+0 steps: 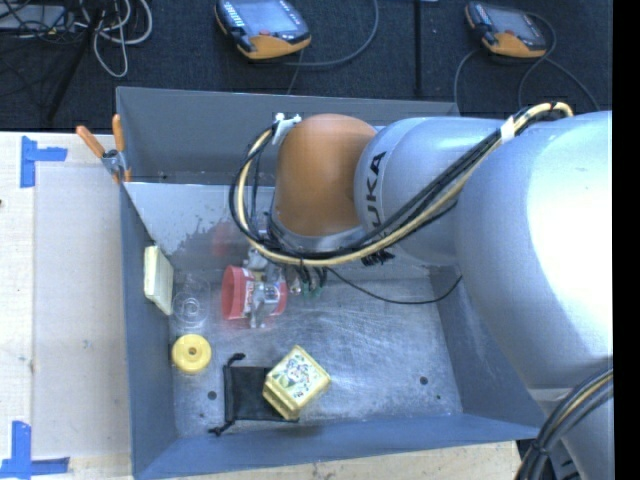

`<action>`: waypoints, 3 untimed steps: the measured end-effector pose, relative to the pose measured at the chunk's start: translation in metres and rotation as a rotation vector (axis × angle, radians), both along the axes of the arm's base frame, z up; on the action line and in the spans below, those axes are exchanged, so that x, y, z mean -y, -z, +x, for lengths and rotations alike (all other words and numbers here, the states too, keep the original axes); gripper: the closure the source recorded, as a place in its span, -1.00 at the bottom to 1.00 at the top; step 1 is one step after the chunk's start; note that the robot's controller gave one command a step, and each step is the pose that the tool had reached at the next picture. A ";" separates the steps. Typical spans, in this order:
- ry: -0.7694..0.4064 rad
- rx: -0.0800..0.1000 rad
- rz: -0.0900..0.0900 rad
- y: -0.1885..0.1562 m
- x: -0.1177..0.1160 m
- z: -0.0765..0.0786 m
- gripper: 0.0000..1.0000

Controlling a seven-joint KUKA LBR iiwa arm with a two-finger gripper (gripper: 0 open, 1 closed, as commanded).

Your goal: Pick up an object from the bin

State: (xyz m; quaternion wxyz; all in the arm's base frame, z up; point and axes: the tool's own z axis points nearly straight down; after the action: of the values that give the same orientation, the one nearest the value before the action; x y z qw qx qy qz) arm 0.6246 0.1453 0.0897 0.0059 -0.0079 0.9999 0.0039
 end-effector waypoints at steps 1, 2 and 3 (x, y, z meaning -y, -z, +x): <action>0.000 0.004 0.000 -0.003 0.000 -0.002 1.00; -0.001 -0.016 -0.009 -0.052 -0.011 -0.009 1.00; -0.070 -0.010 -0.008 -0.089 -0.030 -0.020 1.00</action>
Offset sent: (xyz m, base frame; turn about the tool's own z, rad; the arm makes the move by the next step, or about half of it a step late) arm -0.0070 0.0248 0.1069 -0.0003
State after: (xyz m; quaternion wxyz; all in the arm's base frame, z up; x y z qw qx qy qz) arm 0.6048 0.1752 0.1788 0.0007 -0.0430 0.9991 0.0002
